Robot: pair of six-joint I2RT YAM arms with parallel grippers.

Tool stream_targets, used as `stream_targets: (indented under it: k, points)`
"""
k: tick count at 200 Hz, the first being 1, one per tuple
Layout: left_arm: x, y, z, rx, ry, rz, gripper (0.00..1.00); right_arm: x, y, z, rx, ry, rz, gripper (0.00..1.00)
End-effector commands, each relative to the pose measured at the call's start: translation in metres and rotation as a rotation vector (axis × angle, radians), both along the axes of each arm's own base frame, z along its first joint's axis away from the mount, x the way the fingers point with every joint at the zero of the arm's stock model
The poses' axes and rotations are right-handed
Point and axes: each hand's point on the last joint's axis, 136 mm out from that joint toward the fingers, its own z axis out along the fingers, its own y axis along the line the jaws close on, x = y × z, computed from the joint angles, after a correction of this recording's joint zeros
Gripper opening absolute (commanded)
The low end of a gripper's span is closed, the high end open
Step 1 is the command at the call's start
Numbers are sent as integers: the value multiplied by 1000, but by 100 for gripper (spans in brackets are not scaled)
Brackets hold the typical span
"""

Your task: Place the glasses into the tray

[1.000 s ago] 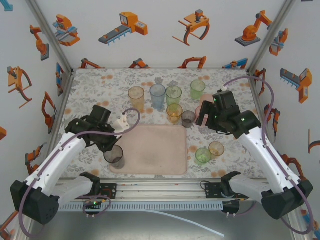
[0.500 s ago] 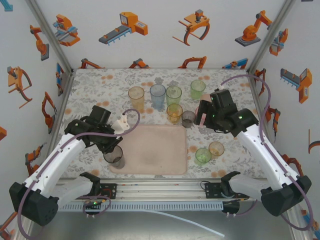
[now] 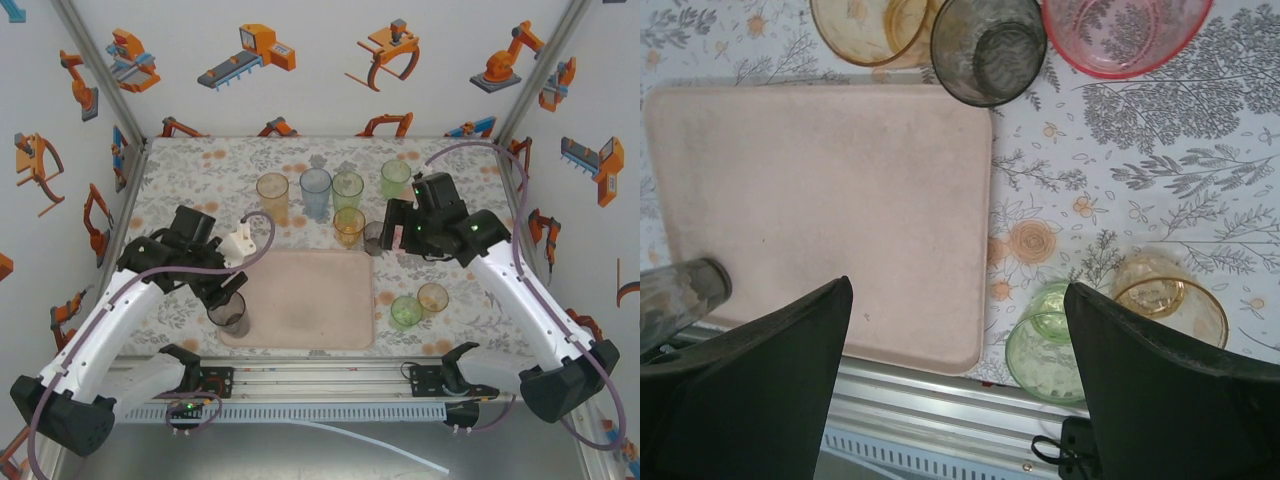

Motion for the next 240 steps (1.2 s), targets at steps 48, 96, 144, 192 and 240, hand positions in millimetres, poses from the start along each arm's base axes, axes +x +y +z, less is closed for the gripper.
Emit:
stream_targets:
  k: [48,96,144,192,240]
  points:
    - [-2,-1,34,-28,-45,-14,78,-13,35,9,65,9,199,78]
    - [14,-3,60,-32,-107,12,86,-14,41,11,94,-10,222,78]
    - [57,-17,92,-66,-177,86,95,-12,33,21,98,-73,176,78]
    - [109,-37,105,-133,-156,208,100,-10,26,26,119,-128,123,78]
    - [165,-33,95,-184,-71,397,99,-9,18,27,88,-135,90,78]
